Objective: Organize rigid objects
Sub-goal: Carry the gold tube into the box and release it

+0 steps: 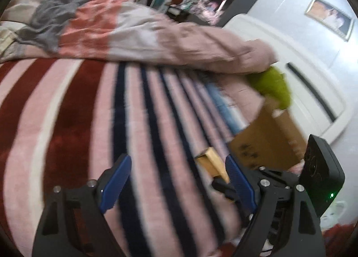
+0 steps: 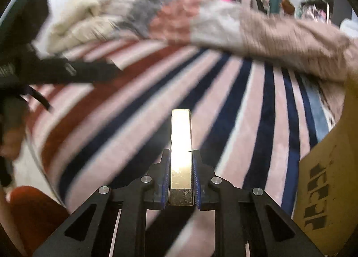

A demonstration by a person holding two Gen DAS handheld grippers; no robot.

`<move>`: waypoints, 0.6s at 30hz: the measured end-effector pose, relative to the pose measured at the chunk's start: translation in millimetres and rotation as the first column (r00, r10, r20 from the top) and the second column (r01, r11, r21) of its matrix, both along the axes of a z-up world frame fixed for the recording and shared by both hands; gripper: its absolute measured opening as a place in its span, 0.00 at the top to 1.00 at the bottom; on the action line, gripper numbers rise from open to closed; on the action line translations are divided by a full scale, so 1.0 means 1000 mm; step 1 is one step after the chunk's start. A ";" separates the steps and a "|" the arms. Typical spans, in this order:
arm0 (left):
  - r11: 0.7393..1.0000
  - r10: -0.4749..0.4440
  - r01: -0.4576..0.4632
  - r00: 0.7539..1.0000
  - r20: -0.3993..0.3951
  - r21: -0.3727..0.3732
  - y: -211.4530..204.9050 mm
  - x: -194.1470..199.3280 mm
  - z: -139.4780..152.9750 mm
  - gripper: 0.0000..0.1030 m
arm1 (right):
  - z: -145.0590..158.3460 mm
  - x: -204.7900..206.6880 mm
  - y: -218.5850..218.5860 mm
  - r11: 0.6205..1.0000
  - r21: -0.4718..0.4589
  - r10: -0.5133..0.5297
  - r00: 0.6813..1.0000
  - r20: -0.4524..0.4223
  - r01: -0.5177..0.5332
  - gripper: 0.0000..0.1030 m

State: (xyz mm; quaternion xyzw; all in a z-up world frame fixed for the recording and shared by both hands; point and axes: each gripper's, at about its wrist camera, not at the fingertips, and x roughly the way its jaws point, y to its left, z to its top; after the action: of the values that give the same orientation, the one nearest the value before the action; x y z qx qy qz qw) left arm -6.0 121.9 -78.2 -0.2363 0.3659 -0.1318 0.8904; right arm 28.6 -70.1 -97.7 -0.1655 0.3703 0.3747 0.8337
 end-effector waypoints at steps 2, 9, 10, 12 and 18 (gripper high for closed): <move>0.999 -0.033 0.033 0.999 0.022 0.001 -0.016 0.001 0.019 0.26 | 0.023 -0.008 -0.005 0.998 0.060 0.026 1.000 0.012 -0.027 0.87; 0.986 -0.159 0.154 0.982 0.097 0.061 -0.084 0.023 0.084 0.62 | 0.081 -0.009 -0.042 0.971 0.229 0.058 0.996 0.062 -0.071 0.87; 0.982 -0.181 0.175 0.979 0.093 0.068 -0.097 0.032 0.090 0.65 | 0.088 -0.007 -0.053 0.966 0.250 0.047 0.996 0.072 -0.064 0.87; 0.974 -0.218 0.211 0.972 0.092 0.081 -0.120 0.046 0.100 0.70 | 0.098 0.001 -0.073 0.961 0.274 0.013 0.995 0.095 -0.039 0.87; 0.932 -0.336 0.326 0.941 0.045 0.157 -0.207 0.094 0.113 0.71 | 0.112 0.032 -0.142 0.947 0.307 -0.125 0.988 0.090 0.092 0.87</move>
State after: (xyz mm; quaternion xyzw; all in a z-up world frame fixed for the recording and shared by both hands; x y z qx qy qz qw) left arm 88.4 -85.5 35.3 -0.1002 0.3775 -0.2607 0.8829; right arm 60.7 -211.7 14.0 -0.0355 0.2712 0.3708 0.8875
